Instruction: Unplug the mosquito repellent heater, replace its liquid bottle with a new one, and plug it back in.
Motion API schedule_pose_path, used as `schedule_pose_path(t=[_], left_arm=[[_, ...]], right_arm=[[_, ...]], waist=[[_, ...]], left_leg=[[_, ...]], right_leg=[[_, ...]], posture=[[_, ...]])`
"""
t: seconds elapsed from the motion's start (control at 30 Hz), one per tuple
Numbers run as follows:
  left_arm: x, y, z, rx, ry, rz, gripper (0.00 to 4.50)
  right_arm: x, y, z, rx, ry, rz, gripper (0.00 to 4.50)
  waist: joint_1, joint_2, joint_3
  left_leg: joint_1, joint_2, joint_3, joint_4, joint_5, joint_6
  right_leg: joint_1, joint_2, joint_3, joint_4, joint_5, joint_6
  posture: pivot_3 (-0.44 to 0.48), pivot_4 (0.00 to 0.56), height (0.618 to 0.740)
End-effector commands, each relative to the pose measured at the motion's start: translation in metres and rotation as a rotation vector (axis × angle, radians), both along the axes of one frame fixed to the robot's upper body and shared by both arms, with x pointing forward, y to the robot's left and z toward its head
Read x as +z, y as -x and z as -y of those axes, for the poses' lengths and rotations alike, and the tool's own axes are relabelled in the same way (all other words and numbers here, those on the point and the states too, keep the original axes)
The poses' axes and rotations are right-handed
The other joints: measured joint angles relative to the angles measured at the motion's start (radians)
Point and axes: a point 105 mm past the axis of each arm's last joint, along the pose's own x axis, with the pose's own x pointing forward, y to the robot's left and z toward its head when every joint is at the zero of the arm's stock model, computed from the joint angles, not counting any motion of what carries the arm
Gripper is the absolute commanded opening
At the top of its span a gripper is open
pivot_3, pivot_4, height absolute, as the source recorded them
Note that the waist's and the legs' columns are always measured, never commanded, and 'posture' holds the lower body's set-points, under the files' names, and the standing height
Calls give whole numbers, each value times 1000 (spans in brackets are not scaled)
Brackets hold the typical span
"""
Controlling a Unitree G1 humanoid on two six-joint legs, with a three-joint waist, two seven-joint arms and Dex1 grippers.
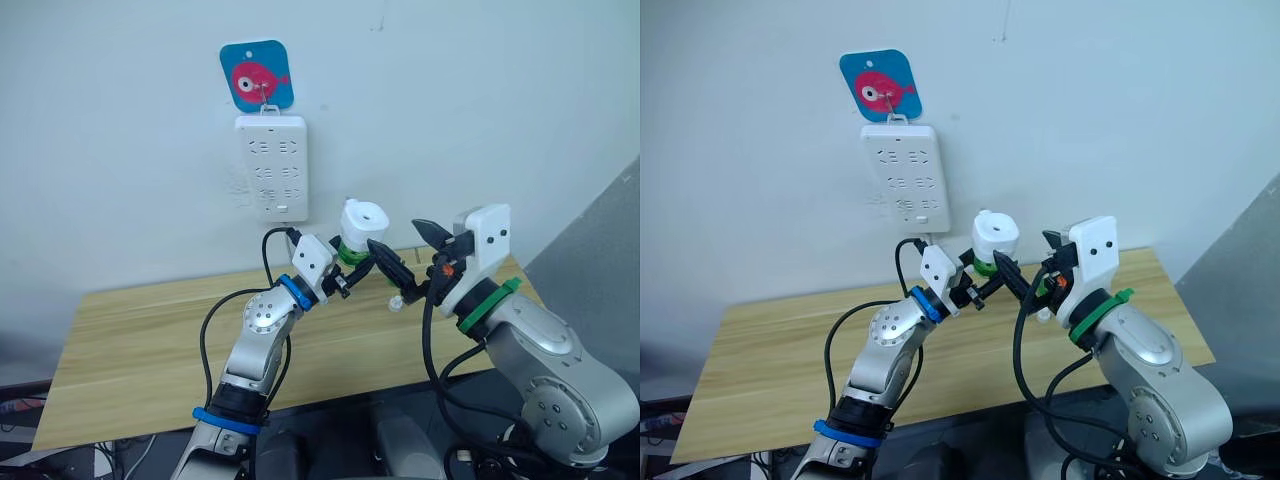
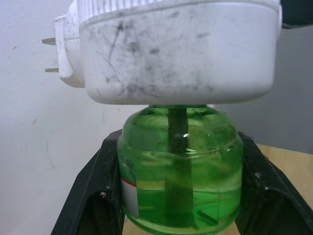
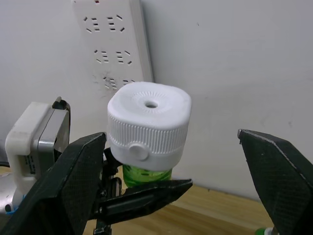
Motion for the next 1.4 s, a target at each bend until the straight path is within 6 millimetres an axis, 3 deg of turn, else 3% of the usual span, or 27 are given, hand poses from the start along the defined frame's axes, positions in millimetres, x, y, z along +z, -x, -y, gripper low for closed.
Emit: schedule_pose_path(t=[0.03, 0.27, 0.57, 0.67, 0.77, 1.0, 1.23, 1.33, 1.4], left_arm=[[16, 1, 5, 5, 17, 74, 2240], [20, 2, 9, 22, 35, 101, 2240], [22, 1, 8, 51, 41, 119, 2240], [23, 1, 8, 55, 40, 135, 2240], [23, -1, 7, 71, 37, 136, 2240], [24, 6, 8, 29, 21, 177, 2240], [4, 4, -23, 56, -69, 97, 4496], [-7, 12, -58, 92, -129, 31, 4500], [0, 15, -84, 183, -143, 35, 4500]], right_arm=[[7, 1, -8, 15, -22, 40, 4500], [14, -21, -27, 14, -114, 21, 4500], [19, -35, -34, 18, -168, 11, 4500], [20, -36, -36, 27, -185, 5, 3904], [20, -35, -38, 42, -185, 3, 2999], [21, -34, -40, 62, -188, 1, 3009], [26, -35, -29, 9, -192, 34, 3009], [27, -34, -21, -8, -152, 62, 3009], [29, -31, -16, 0, -101, 90, 3009]], waist=[[-9, 0, 0], [-18, 0, 0], [-18, 0, 0], [-18, 0, 0], [-18, 0, 0], [-18, 0, 0], [-20, 1, -1], [-29, 1, -1], [-31, 1, -1]], left_leg=[[0, 0, 0, 0, 0, 0], [0, 1, 0, -1, 0, 0], [0, 1, -1, -1, 0, 0], [0, 1, -1, -1, 0, 0], [0, 1, -1, -1, 0, 0], [0, 1, -1, -1, 0, 0], [0, 1, -1, -1, 0, 0], [-1, 2, -1, -2, 0, 0], [-1, 2, -1, -3, 0, 0]], right_leg=[[0, 0, 0, 0, 0, 0], [0, 2, 0, 0, 0, 0], [0, 2, 0, 0, 0, 0], [0, 2, 0, 0, 0, 0], [0, 2, 0, 0, 0, 0], [0, 2, 0, -1, 0, 0], [-1, 1, 0, -1, 0, 0], [-2, 1, 0, 0, 0, 0], [-2, 1, 1, 0, 0, 0]], posture=[[-291, 161, 730], [-284, 163, 730], [-275, 162, 730], [-275, 162, 730], [-275, 162, 730], [-263, 154, 730], [-261, 144, 730], [-260, 143, 730], [-257, 142, 730]])
